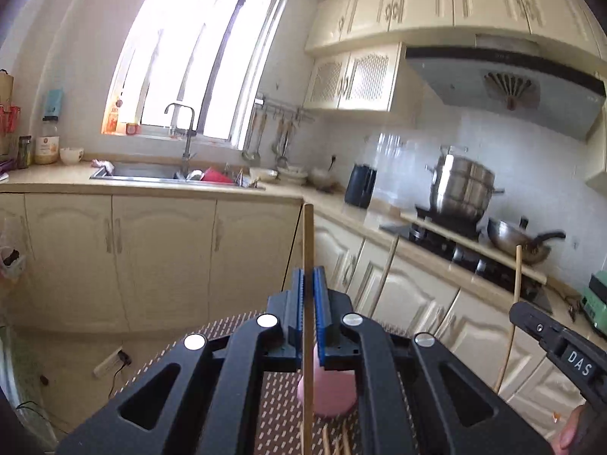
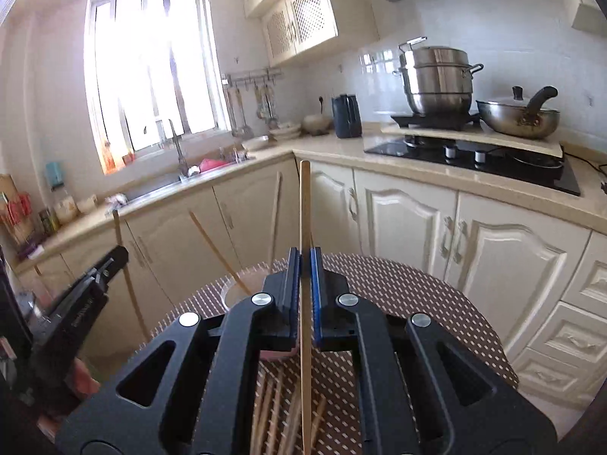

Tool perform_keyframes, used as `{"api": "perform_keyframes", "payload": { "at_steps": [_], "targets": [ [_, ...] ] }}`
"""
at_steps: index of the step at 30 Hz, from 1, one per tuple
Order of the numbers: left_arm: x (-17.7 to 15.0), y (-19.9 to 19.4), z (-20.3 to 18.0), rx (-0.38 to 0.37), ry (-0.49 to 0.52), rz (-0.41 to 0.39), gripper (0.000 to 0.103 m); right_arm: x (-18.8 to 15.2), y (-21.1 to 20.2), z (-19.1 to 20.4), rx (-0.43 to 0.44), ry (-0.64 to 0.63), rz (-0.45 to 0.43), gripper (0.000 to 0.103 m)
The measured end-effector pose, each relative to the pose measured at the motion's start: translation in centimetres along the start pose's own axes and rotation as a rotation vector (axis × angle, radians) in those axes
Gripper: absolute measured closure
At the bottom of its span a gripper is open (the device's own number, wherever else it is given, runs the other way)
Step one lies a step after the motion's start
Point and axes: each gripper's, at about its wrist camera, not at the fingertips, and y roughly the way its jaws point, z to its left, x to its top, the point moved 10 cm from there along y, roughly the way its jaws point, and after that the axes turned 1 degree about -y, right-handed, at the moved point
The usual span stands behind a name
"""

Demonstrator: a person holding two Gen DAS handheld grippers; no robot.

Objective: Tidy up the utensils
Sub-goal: 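Raise the chopstick upright with both grippers over the pink cup, then lower the chopstick into the pink cup and open both grippers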

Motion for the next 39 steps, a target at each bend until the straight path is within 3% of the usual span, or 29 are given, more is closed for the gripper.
{"api": "perform_keyframes", "payload": {
  "at_steps": [8, 13, 20, 25, 30, 39],
  "targets": [
    [4.3, 2.6, -2.1, -0.018, -0.016, -0.059, 0.097, 5.9, 0.8, 1.3, 0.031, -0.002, -0.134, 0.097],
    [6.2, 4.3, -3.2, -0.034, -0.027, -0.086, 0.097, 8.1, 2.6, 2.0, 0.052, -0.005, -0.183, 0.097],
    [7.9, 7.5, -3.5, 0.02, -0.021, -0.129, 0.097, 9.3, 6.3, 2.1, 0.047, 0.028, -0.212, 0.097],
    [7.7, 10.7, -3.1, 0.028, -0.037, -0.114, 0.097, 9.3, 8.2, 1.6, 0.023, 0.062, -0.242, 0.097],
    [5.4, 13.8, -2.2, 0.043, -0.041, -0.039, 0.097, 8.1, 10.3, 1.1, 0.012, 0.071, -0.245, 0.097],
    [0.3, 14.9, -1.3, 0.039, 0.03, 0.083, 0.096, 3.1, 12.9, 1.0, 0.038, 0.063, -0.097, 0.097]
  ]
}}
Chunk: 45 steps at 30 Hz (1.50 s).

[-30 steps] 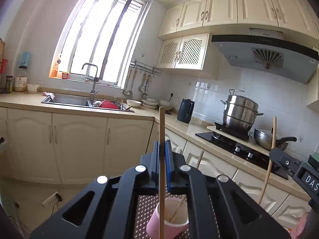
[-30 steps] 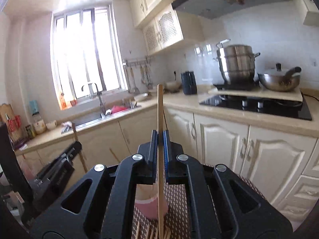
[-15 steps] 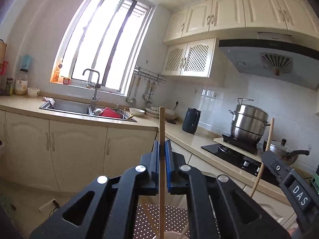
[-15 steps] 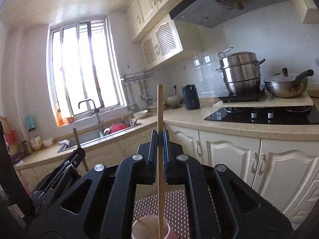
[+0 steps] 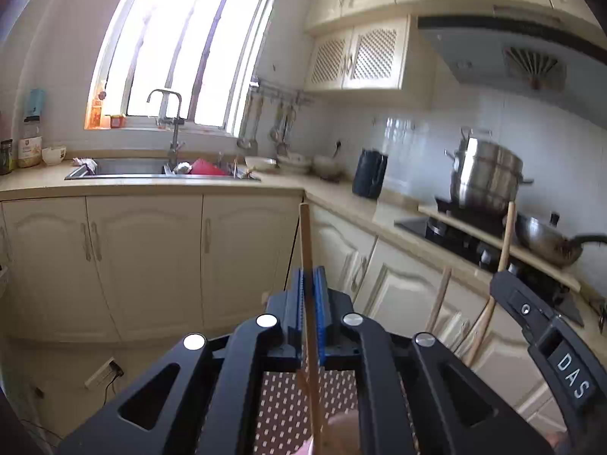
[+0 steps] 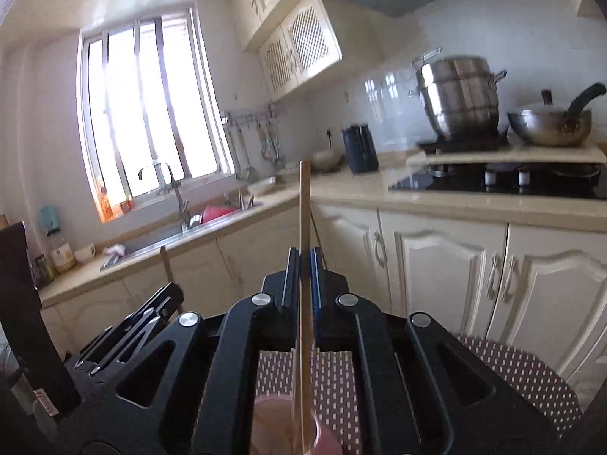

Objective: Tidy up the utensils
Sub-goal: 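Lower the chopstick into the pink cup and open both grippers, then withdraw both grippers from the cup back over the loose chopsticks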

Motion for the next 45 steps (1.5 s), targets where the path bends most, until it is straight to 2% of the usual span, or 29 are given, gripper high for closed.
{"api": "perform_keyframes", "payload": {
  "at_steps": [8, 11, 12, 13, 15, 16, 19, 27, 32, 45],
  "targets": [
    [-3.4, -1.8, 0.8, 0.027, 0.056, 0.025, 0.093, -3.8, -0.5, -0.1, 0.011, -0.031, 0.117, 0.096],
    [-4.3, -2.4, 1.2, 0.053, 0.083, 0.038, 0.081, -4.6, -1.0, -0.8, -0.018, -0.02, 0.143, 0.093],
    [-4.5, -2.8, 1.5, 0.063, 0.086, 0.032, 0.081, -4.7, -1.1, -1.1, -0.023, -0.017, 0.148, 0.092],
    [-4.7, -3.1, 1.7, 0.064, 0.088, 0.028, 0.081, -4.8, -1.3, -1.4, -0.031, -0.015, 0.15, 0.087],
    [-5.0, -3.9, 2.1, 0.069, 0.094, 0.027, 0.074, -5.0, -1.8, -2.3, -0.076, -0.021, 0.152, 0.057],
    [-5.0, -4.2, 2.2, 0.072, 0.094, 0.028, 0.07, -5.1, -2.3, -2.7, -0.087, -0.021, 0.141, 0.037],
    [-5.5, -5.4, 2.9, 0.077, 0.098, 0.027, 0.069, -5.2, -3.4, -3.0, -0.112, -0.048, 0.129, 0.037],
    [-6.0, -7.9, 3.6, 0.104, 0.128, 0.02, 0.054, -6.3, -6.2, -4.1, -0.096, 0.0, 0.142, 0.037],
    [-6.4, -9.7, 3.9, 0.1, 0.13, 0.014, 0.044, -7.0, -7.7, -4.8, -0.093, 0.023, 0.152, 0.033],
    [-9.4, -12.9, 4.8, 0.076, 0.11, 0.057, 0.039, -9.9, -11.7, -7.1, -0.149, 0.057, 0.184, 0.018]
  ]
}}
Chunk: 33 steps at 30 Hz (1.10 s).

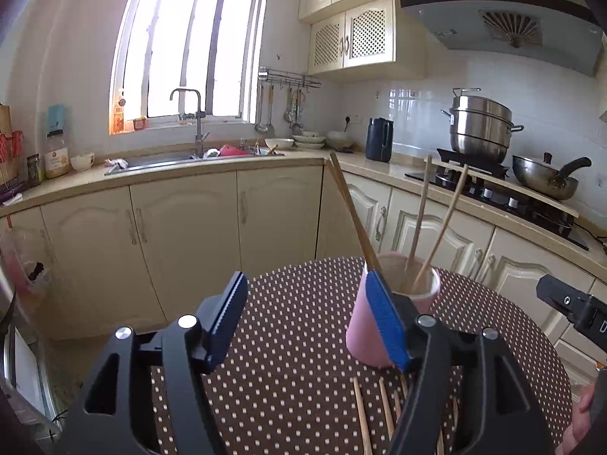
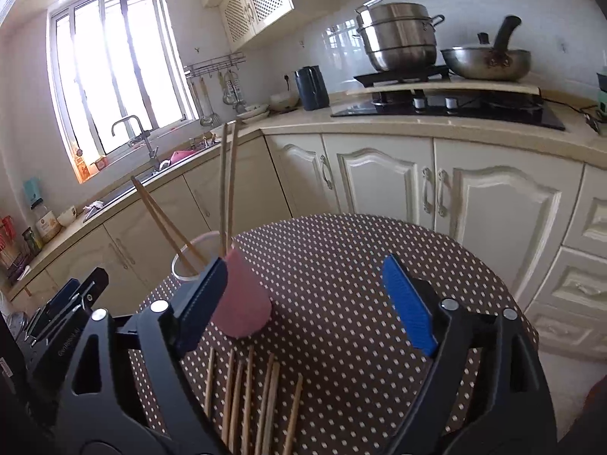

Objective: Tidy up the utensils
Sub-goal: 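Withdraw both grippers from the cup back over the loose chopsticks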

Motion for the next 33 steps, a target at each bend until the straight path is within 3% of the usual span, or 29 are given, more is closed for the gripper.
{"api": "perform_keyframes", "payload": {
  "at_steps": [12, 17, 25, 33],
  "targets": [
    [-6.4, 0.7, 0.0, -0.022, 0.022, 0.196, 0.039, -4.5, -0.1, -3.7, -0.061, 0.025, 0.117, 0.014],
    [-9.1, 1.0, 0.0, -0.013, 0.049, 0.288, 0.039, -7.5, 0.3, -3.3, -0.057, -0.021, 0.198, 0.014],
    [-11.8, 1.2, -0.6, -0.038, 0.049, 0.368, 0.039, -11.4, 1.7, -2.0, -0.055, -0.08, 0.314, 0.014],
    [-13.9, 2.2, -1.8, -0.085, 0.045, 0.443, 0.039, -13.5, 2.8, -0.8, -0.113, -0.199, 0.397, 0.014]
  ]
}}
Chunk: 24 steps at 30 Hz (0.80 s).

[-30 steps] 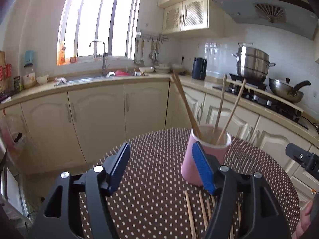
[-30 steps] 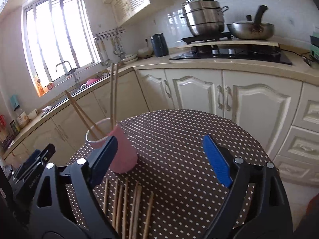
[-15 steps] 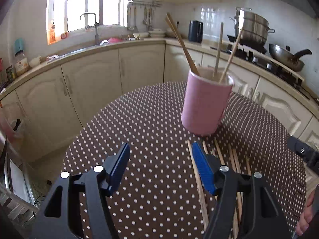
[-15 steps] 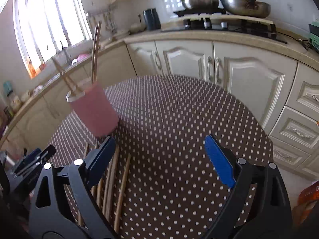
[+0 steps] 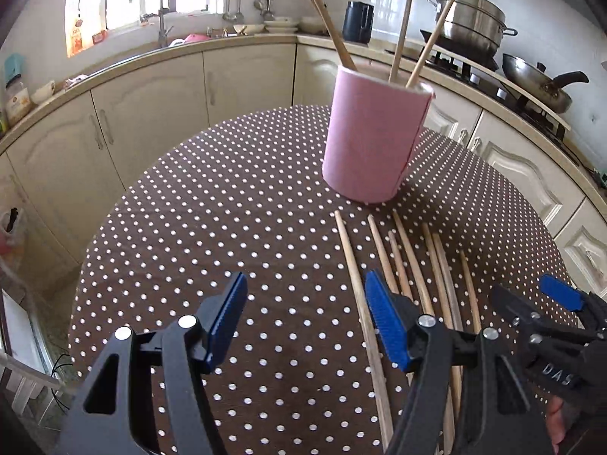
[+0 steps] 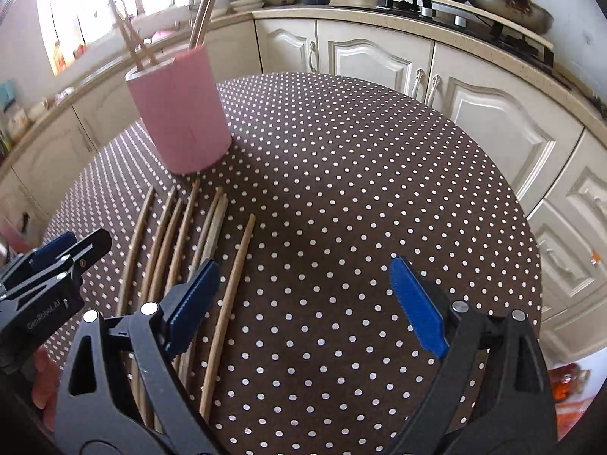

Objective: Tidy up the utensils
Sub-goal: 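Withdraw both grippers from the cup back over the loose chopsticks, then close the right gripper on a chopstick while the left gripper closes on it too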

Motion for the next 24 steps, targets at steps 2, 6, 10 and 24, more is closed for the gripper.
{"api": "perform_keyframes", "payload": {
  "at_steps": [2, 6, 10, 24],
  "targets": [
    [-0.2, 0.2, -0.1, -0.01, -0.002, 0.007, 0.039, -0.4, 0.4, 0.6, 0.012, -0.012, 0.029, 0.014],
    [-0.4, 0.7, 0.0, -0.02, -0.019, 0.021, 0.039, -1.0, 0.7, 1.2, 0.024, -0.026, 0.062, 0.014],
    [-0.8, 1.3, 0.4, -0.042, -0.051, 0.046, 0.039, -1.6, 0.7, 1.8, 0.02, -0.055, 0.076, 0.015],
    [-1.3, 1.2, 1.0, 0.007, -0.039, 0.055, 0.039, -1.3, 0.6, 2.9, 0.129, 0.006, 0.076, 0.097]
  ]
}}
